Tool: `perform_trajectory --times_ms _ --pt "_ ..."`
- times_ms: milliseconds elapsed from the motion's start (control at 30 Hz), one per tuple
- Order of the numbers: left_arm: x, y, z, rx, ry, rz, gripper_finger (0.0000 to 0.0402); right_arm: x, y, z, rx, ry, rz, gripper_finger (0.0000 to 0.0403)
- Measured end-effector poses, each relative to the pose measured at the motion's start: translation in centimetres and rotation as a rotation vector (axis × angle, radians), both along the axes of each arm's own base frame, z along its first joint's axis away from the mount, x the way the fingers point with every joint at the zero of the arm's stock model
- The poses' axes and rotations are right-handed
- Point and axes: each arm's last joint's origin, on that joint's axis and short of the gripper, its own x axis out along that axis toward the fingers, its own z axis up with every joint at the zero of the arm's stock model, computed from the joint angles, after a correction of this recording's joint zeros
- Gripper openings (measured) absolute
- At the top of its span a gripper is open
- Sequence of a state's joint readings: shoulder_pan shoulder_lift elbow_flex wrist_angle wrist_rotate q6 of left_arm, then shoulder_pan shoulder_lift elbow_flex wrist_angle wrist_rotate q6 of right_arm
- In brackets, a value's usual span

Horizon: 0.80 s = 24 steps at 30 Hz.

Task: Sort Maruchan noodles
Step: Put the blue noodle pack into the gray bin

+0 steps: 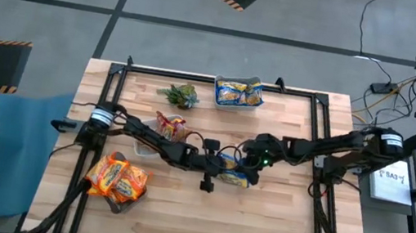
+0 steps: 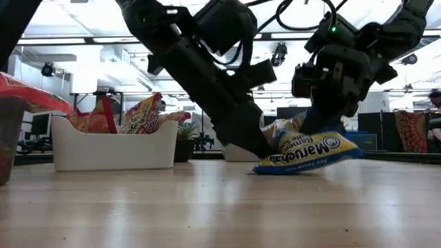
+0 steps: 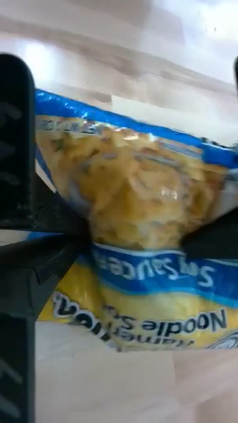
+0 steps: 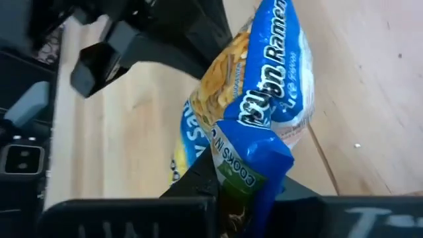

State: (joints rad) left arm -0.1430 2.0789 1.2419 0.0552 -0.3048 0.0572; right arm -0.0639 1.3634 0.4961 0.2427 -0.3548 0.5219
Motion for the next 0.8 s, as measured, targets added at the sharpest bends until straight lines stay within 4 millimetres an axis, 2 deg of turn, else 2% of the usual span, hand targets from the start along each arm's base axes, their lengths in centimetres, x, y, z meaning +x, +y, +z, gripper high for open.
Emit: perform_trajectory --times_ms 233,367,667,800 --pt "-1.7 -0.3 4.1 0.021 0.029 -0.029 0.0 -0.9 0.1 2.4 -0.004 -0.067 0.001 0.0019" --pt "-3.0 -0.5 7.4 0.039 0.004 -0.06 0.0 -1.4 0.0 3.5 -0.019 -0.105 -0.037 0.0019" --pt "-7.8 -0.2 14.2 0.092 -0.167 -0.13 0.0 -1.6 -0.5 4.9 -0.095 -0.175 -0.189 0.0018" --pt "-10.3 0.4 15.6 0.106 -0.26 -0.097 0.0 -1.0 -1.0 5.8 -0.126 -0.223 -0.231 0.0018"
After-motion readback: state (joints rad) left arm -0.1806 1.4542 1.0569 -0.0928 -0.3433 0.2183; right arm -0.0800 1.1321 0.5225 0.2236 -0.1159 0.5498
